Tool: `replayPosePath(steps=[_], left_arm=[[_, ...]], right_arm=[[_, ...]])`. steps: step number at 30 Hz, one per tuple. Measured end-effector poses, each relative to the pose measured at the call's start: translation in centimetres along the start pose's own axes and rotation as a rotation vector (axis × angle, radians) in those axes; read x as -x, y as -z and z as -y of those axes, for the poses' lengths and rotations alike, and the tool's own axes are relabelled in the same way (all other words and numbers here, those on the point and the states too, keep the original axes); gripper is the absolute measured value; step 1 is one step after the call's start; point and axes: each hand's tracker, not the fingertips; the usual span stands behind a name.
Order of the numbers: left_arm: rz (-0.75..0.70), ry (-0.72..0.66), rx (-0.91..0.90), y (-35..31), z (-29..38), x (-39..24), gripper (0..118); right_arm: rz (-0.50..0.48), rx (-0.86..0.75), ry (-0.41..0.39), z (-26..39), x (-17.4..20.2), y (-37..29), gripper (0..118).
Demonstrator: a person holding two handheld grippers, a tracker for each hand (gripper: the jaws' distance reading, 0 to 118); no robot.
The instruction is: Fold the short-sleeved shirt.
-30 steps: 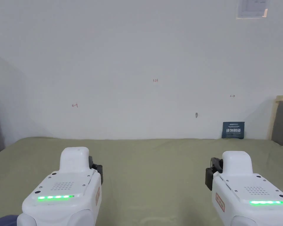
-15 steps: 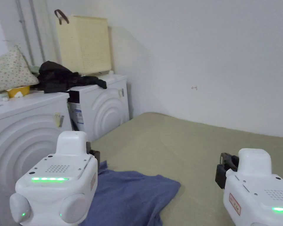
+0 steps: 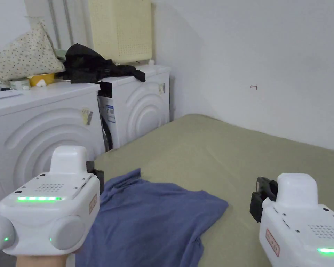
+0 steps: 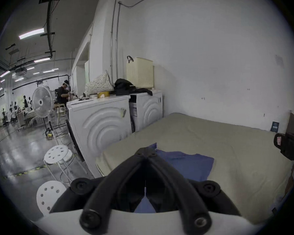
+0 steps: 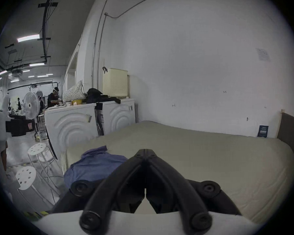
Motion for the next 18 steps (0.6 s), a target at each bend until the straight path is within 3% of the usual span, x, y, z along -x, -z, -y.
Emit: replayPosePath(steps=[8, 16, 17, 18], left_arm=[[0.082, 0.028, 0.142, 7.9, 3.0, -2.9, 0], [0.252, 0.065, 0.517, 22.5, 10.8, -8.4, 0], [0.25, 0.06, 0.564, 23.8, 11.5, -8.9, 6], [0.263, 0.065, 0.593, 25.6, 12.6, -9.2, 25]], right_arm=[[0.037, 0.059, 0.029, 2.3, -1.2, 1.8, 1], [0.114, 0.174, 0.055, 6.6, -2.9, 1.6, 1], [0.125, 0.191, 0.053, 7.0, -3.0, 1.7, 1], [0.129, 0.203, 0.053, 7.4, -3.3, 1.8, 1]])
